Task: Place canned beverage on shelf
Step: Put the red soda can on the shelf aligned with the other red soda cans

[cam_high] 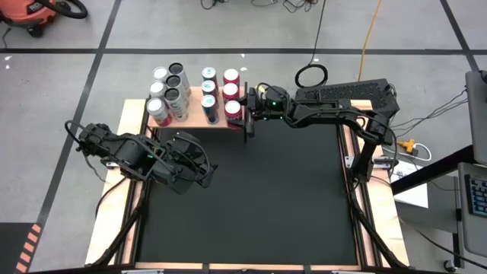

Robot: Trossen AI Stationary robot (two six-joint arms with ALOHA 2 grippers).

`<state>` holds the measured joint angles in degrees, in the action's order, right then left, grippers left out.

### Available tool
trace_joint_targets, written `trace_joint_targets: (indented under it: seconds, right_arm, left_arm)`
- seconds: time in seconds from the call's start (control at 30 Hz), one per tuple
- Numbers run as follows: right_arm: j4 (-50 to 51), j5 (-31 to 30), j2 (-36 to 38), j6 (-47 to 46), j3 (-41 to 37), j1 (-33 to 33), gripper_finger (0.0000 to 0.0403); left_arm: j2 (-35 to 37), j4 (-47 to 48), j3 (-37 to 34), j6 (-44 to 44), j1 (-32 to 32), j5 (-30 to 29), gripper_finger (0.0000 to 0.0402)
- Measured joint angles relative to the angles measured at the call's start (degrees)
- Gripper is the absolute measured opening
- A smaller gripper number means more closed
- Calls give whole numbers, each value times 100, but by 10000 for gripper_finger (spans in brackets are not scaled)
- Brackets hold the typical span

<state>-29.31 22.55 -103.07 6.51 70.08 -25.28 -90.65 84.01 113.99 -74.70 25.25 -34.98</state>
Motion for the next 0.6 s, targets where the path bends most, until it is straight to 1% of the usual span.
trace_joint_targets:
  seconds: [0.27, 0.6]
  right_arm:
    - [-264, -157, 28, 45, 1, 0, 356]
    - [103, -136, 37, 16, 655, 0, 355]
  left_arm:
    - [0, 2, 0, 2, -1, 2, 340]
    - [0, 2, 0, 0, -2, 7, 340]
